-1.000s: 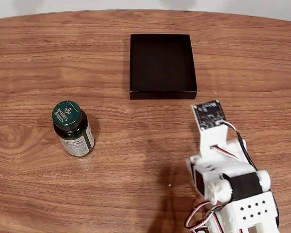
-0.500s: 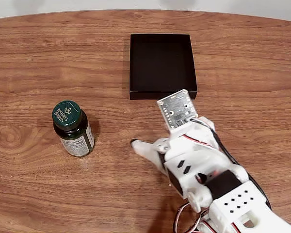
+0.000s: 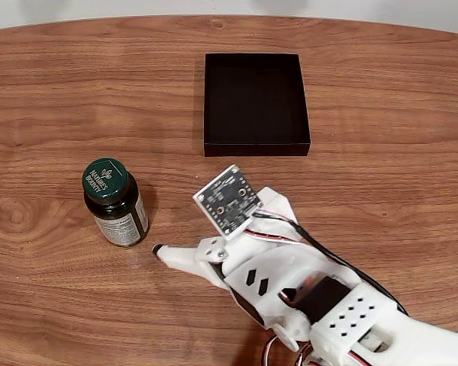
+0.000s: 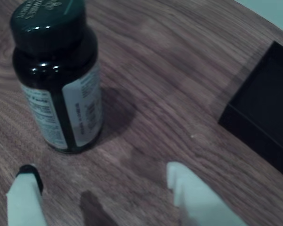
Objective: Pick up the pill bottle and place it in the black box.
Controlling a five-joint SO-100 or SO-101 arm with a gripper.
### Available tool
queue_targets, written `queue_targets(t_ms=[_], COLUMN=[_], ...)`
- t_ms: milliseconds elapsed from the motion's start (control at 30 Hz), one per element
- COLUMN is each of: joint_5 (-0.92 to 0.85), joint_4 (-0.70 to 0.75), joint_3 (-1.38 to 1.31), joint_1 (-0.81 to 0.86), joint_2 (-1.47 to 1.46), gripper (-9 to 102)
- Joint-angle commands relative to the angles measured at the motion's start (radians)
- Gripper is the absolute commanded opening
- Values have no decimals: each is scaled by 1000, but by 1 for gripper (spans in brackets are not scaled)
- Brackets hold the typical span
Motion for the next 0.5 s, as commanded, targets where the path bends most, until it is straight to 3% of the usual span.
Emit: queue_targets(t_ms=[0, 267, 467], joint_5=[35, 28, 81], joint_4=[-92, -279, -466], joint_3=[-35, -37, -41], joint_1=[-23, -21, 2], joint_2=[-49, -155, -268], gripper=[34, 34, 41])
